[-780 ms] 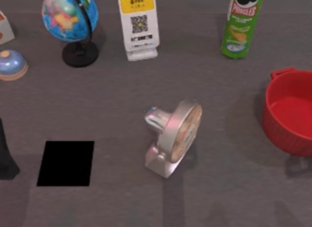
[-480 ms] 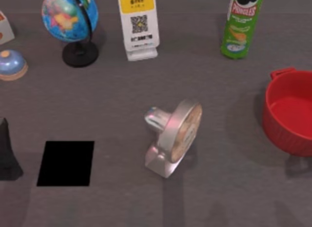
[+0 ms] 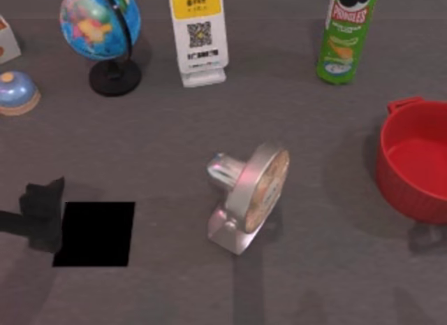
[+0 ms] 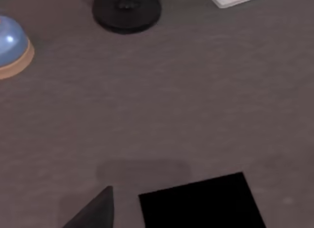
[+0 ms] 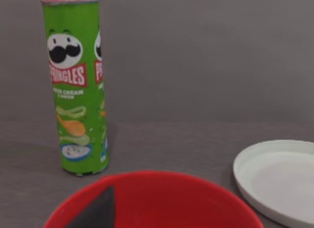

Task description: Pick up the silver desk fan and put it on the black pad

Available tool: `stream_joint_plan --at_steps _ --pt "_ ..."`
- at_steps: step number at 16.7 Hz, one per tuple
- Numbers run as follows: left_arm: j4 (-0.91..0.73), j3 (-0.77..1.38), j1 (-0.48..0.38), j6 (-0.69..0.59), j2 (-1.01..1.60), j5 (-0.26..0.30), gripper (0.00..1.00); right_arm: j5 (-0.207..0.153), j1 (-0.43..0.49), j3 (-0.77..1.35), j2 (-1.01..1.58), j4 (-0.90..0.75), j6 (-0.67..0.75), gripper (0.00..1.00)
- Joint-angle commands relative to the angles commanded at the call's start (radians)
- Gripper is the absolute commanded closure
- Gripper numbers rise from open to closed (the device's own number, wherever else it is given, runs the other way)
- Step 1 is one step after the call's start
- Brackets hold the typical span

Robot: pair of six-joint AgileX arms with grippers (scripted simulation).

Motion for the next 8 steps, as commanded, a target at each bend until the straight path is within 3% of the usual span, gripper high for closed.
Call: stream_joint_plan --at_steps 8 --pt "-0.564 0.756 -0.265 -0.052 0.754 0.013 0.00 0.000 0.000 0.000 0.000 0.000 0.000 0.00"
